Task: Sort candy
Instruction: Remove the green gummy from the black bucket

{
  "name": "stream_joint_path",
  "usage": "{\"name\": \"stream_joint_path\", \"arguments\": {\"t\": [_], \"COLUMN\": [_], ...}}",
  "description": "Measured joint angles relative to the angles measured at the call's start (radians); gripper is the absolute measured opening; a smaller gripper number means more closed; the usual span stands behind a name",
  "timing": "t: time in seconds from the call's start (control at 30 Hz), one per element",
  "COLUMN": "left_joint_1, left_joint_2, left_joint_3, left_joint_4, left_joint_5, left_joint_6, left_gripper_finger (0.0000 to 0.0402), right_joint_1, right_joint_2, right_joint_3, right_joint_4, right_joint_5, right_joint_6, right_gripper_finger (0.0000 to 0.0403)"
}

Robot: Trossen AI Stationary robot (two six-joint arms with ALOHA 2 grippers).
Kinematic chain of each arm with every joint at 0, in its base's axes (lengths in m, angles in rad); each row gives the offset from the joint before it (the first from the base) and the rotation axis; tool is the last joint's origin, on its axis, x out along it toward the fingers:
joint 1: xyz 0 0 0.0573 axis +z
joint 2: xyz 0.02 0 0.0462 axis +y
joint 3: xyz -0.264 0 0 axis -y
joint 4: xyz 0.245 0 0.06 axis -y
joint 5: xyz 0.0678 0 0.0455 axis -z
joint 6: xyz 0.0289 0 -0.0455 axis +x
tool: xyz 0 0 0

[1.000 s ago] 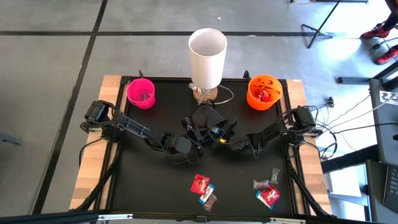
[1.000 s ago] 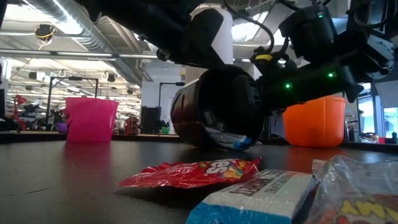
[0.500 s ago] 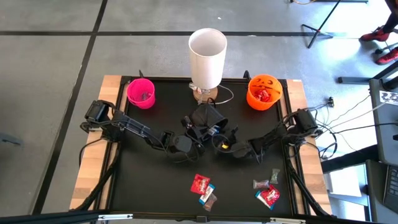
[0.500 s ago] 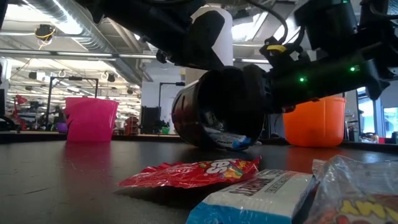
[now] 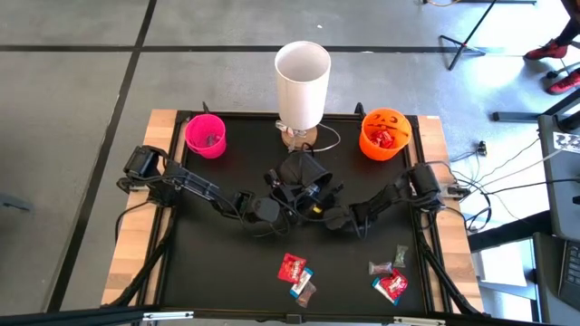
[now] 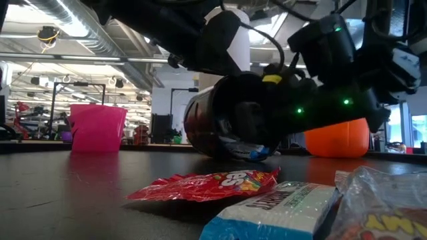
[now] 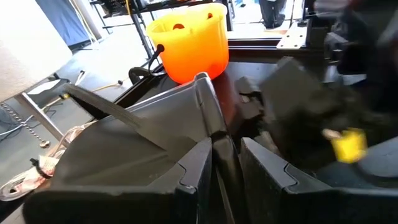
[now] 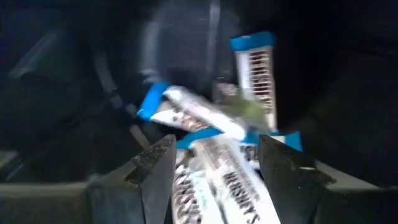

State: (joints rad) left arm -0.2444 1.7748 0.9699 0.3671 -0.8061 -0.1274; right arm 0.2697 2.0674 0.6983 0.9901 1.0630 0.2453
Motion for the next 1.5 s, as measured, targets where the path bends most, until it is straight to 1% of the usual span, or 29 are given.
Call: {"name": "stream_joint_path", "arguments": {"t": [0.17, 0.3, 0.47, 0.53, 0.77, 0.83, 0.9, 1.13, 1.2, 1.23, 1.33, 1.43, 1.5], "left_joint_1": [-0.001, -0.001, -0.001, -0.001, 0.0, 0.0, 0.0, 0.0, 0.0, 0.0, -0.001, -0.001, -0.001], "left_joint_2": [0.0, 0.0, 0.0, 0.0, 0.0, 0.0, 0.0, 0.0, 0.0, 0.0, 0.0, 0.0, 0.0], "left_joint_3": [0.0, 0.0, 0.0, 0.0, 0.0, 0.0, 0.0, 0.0, 0.0, 0.0, 0.0, 0.0, 0.0], "left_joint_4": [0.0, 0.0, 0.0, 0.0, -0.005, -0.013, -0.02, -0.02, -0.02, -0.02, -0.022, -0.027, -0.037], "left_joint_5": [0.007, 0.02, 0.046, 0.052, 0.068, 0.067, 0.067, 0.065, 0.066, 0.066, 0.062, 0.06, 0.058], "left_joint_6": [-0.002, -0.002, -0.002, -0.002, -0.002, -0.002, -0.002, -0.002, -0.002, -0.002, -0.002, -0.005, -0.013], "left_gripper_finger": [0.0075, 0.0075, 0.0075, 0.0075, 0.0075, 0.0075, 0.0075, 0.0075, 0.0075, 0.0075, 0.0075, 0.0075, 0.0075], "right_joint_1": [-0.052, -0.1, -0.135, -0.145, -0.149, -0.149, -0.149, -0.148, -0.146, -0.146, -0.145, -0.138, -0.126], "right_joint_2": [0.0, 0.0, 0.0, -0.001, -0.001, -0.001, -0.001, -0.001, -0.001, -0.001, -0.001, -0.001, -0.001], "right_joint_3": [0.001, 0.001, 0.001, 0.001, 0.002, 0.002, 0.002, 0.002, 0.002, 0.002, 0.002, 0.002, 0.001], "right_joint_4": [0.016, 0.029, 0.035, 0.035, 0.056, 0.054, 0.053, 0.052, 0.049, 0.049, 0.049, 0.049, 0.049], "right_joint_5": [-0.017, -0.113, -0.125, -0.146, -0.168, -0.178, -0.189, -0.211, -0.211, -0.211, -0.21, -0.209, -0.193], "right_joint_6": [0.015, 0.027, 0.039, 0.039, 0.038, 0.037, 0.036, 0.035, 0.023, 0.008, -0.014, -0.018, -0.024], "right_gripper_finger": [0.0224, 0.0224, 0.0224, 0.0224, 0.0221, 0.0206, 0.0178, 0.004, 0.0011, 0.0007, 0.0012, 0.0003, 0.0004]}}
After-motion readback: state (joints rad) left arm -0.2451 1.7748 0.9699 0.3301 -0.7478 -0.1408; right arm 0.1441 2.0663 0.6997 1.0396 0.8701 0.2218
